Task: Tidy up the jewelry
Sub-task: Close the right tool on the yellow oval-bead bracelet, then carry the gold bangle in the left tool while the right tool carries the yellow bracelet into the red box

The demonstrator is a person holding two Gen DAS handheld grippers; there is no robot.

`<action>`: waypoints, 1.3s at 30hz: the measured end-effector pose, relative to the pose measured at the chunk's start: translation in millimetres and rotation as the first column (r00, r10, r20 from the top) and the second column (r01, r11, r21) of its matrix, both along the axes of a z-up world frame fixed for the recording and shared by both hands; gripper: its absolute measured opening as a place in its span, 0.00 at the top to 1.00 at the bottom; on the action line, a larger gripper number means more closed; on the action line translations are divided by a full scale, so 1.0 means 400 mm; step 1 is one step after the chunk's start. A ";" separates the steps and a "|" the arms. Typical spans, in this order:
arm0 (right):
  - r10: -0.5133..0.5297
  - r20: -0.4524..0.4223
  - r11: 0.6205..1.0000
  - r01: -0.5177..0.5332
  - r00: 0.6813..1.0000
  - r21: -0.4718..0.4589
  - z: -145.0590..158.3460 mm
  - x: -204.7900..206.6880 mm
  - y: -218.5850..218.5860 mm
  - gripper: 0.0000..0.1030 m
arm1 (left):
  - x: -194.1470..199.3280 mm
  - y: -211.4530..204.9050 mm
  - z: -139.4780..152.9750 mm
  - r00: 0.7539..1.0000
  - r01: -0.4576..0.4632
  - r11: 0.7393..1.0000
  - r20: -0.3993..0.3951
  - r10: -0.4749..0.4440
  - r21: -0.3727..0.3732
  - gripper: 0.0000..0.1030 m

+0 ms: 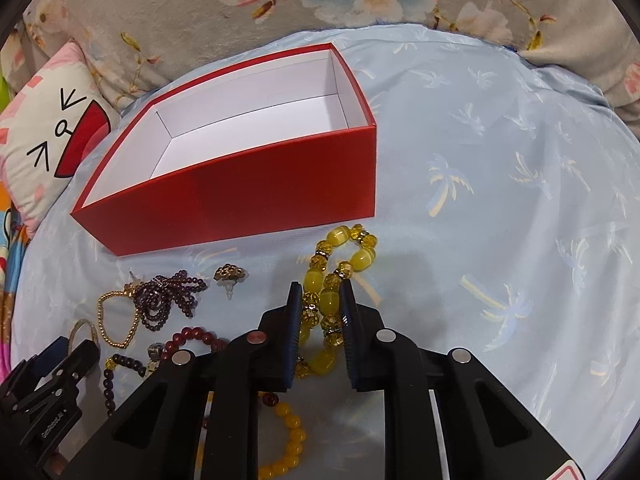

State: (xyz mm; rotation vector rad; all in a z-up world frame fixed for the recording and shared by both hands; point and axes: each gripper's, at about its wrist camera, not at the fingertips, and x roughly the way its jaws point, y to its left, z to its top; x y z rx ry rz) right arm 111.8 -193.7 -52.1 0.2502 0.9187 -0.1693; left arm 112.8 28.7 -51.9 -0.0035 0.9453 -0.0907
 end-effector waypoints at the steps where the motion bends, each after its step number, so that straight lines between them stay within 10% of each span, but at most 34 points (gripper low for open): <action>1: 0.000 -0.001 1.000 0.000 1.000 0.008 0.001 -0.004 -0.002 0.83 | -0.001 0.001 0.001 1.000 0.000 1.000 -0.002 0.000 -0.003 0.43; 27: 0.044 0.163 0.998 -0.049 0.986 0.026 0.210 -0.186 0.001 0.83 | -0.100 0.008 0.157 0.992 0.042 0.997 0.118 -0.035 -0.059 0.43; 39: 0.118 0.224 0.992 -0.125 0.967 0.020 0.322 -0.067 -0.022 0.83 | 0.012 -0.046 0.310 0.966 0.116 0.991 0.239 -0.096 -0.068 0.43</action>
